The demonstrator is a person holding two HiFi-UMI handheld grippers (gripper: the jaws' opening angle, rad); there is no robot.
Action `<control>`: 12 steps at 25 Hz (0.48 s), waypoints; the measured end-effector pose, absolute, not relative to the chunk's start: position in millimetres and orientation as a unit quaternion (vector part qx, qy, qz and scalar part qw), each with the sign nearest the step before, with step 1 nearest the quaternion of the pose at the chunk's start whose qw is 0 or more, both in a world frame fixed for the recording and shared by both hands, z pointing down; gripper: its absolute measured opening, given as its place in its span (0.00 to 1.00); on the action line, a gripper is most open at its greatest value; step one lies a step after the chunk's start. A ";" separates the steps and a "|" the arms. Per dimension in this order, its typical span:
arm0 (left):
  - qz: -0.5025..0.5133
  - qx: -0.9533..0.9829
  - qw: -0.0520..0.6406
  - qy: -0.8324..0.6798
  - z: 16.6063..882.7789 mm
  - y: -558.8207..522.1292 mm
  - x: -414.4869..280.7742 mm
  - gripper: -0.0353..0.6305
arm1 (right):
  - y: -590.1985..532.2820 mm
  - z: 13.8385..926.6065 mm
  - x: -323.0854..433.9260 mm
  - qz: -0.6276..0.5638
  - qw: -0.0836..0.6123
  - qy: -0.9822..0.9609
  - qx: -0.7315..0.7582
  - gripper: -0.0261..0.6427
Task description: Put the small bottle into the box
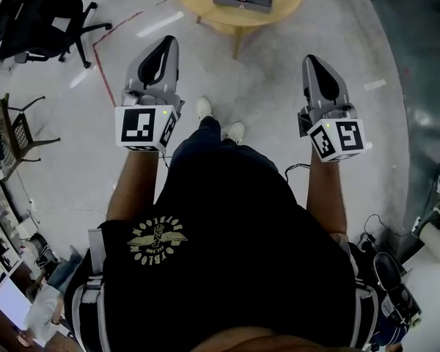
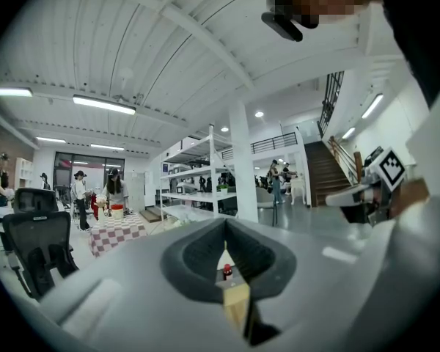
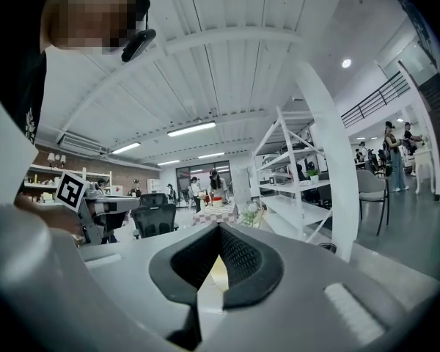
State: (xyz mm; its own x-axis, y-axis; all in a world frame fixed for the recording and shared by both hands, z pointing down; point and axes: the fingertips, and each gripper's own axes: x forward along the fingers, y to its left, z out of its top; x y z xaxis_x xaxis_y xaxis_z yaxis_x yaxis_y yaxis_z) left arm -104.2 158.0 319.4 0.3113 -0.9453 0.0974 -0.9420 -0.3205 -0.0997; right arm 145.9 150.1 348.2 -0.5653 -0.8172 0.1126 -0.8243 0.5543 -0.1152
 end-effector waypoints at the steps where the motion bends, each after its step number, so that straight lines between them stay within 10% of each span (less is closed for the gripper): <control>1: -0.070 -0.810 0.011 0.583 320.5 157.9 -106.2 0.05 | 149.8 350.6 142.4 0.080 0.023 -0.882 0.464 0.05; 12: -0.074 -0.817 -0.002 0.571 330.5 128.1 -138.4 0.05 | 117.8 356.0 97.9 0.086 0.026 -0.882 0.462 0.05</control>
State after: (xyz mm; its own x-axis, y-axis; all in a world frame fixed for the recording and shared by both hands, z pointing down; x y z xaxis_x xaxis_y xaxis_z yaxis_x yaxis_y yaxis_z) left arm -138.4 128.1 330.5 0.3362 -0.9337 0.1228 -0.9344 -0.3470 -0.0807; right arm 97.9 117.8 356.0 -0.5711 -0.8112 0.1254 -0.8202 0.5578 -0.1272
